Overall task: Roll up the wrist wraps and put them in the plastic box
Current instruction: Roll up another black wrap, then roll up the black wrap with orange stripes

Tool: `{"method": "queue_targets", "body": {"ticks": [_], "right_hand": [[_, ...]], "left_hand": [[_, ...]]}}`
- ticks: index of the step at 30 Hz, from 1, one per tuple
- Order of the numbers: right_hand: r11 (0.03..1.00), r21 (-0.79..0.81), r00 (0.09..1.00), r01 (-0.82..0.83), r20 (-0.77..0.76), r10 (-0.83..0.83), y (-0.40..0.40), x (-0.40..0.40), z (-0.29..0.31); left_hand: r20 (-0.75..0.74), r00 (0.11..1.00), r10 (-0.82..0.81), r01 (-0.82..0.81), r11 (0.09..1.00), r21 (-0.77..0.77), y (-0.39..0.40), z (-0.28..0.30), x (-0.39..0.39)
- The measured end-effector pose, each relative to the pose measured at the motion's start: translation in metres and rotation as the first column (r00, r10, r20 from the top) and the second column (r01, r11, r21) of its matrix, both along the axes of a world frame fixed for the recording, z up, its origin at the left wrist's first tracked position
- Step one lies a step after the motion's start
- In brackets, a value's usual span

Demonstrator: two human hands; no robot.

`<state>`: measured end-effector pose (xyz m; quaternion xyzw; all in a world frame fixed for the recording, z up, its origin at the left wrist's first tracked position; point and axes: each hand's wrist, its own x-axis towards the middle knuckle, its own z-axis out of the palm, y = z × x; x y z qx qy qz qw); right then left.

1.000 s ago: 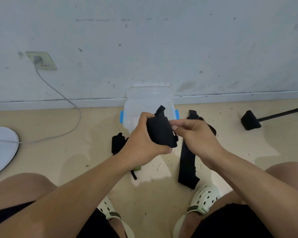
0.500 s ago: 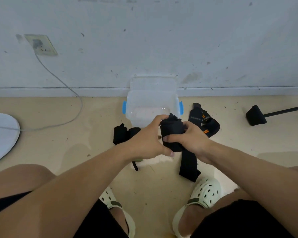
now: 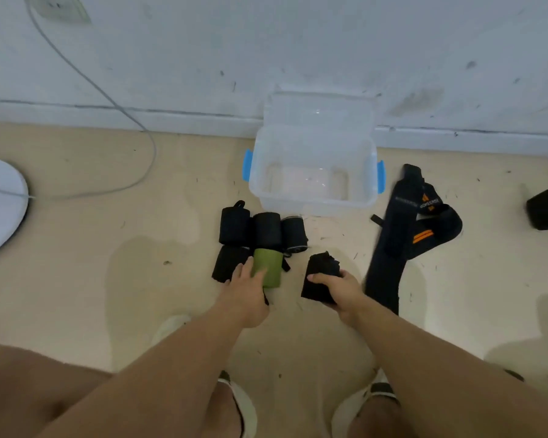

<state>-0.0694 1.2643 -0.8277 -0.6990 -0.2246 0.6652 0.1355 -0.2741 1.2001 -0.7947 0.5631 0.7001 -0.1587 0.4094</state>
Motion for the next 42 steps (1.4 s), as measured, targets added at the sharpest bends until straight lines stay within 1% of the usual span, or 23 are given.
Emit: {"method": "queue_targets", "body": {"ticks": [3, 5, 9, 12, 16, 22, 25, 30, 35, 38, 40, 42], "right_hand": [[0.998, -0.062, 1.0, -0.019, -0.026, 0.018, -0.006, -0.004, -0.027], [0.998, -0.055, 1.0, -0.018, -0.003, 0.018, -0.009, -0.009, -0.041], [0.997, 0.048, 0.992, -0.061, 0.117, 0.055, -0.012, -0.014, -0.044], [0.995, 0.078, 0.976, -0.065, 0.215, 0.047, -0.013, -0.004, -0.04], [0.993, 0.081, 0.952, -0.085, 0.3, 0.057, -0.008, 0.002, -0.039], [0.988, 0.119, 0.958, -0.097, 0.281, 0.06, 0.004, -0.027, -0.044], [0.982, 0.115, 0.941, -0.15, 0.322, 0.106, 0.009, -0.034, -0.047], [0.967, 0.086, 0.921, -0.24, 0.336, 0.198, 0.015, -0.039, -0.049], [0.977, 0.081, 0.938, -0.198, 0.305, 0.164, 0.011, -0.049, -0.051], [0.977, 0.095, 0.945, -0.19, 0.287, 0.156, 0.009, -0.051, -0.051], [0.974, 0.106, 0.948, -0.2, 0.272, 0.165, 0.009, -0.051, -0.048], [0.974, 0.119, 0.953, -0.195, 0.258, 0.16, 0.009, -0.048, -0.045]], "left_hand": [[-0.044, 0.997, -0.063, 0.06, 0.996, -0.068, -0.016, -0.023, 0.011], [-0.09, 0.991, -0.102, 0.095, 0.992, -0.079, -0.023, -0.03, 0.016], [-0.168, 0.972, -0.163, 0.146, 0.983, -0.11, -0.016, -0.029, 0.026], [-0.179, 0.963, -0.203, 0.173, 0.971, -0.167, -0.006, -0.029, 0.031], [-0.172, 0.963, -0.208, 0.179, 0.969, -0.17, 0.002, -0.031, 0.035], [-0.204, 0.959, -0.194, 0.161, 0.972, -0.171, 0.005, -0.034, 0.043], [-0.219, 0.963, -0.16, 0.133, 0.982, -0.133, 0.005, -0.033, 0.045], [-0.24, 0.97, -0.042, 0.045, 0.999, 0.006, -0.002, -0.033, 0.042], [-0.264, 0.961, 0.08, -0.065, 0.996, 0.063, -0.004, -0.03, 0.044], [-0.258, 0.962, 0.085, -0.058, 0.992, 0.108, 0.001, -0.024, 0.049], [-0.224, 0.971, 0.077, -0.045, 0.988, 0.145, 0.003, -0.021, 0.055], [-0.162, 0.98, 0.115, -0.084, 0.979, 0.188, 0.006, -0.02, 0.061]]}}
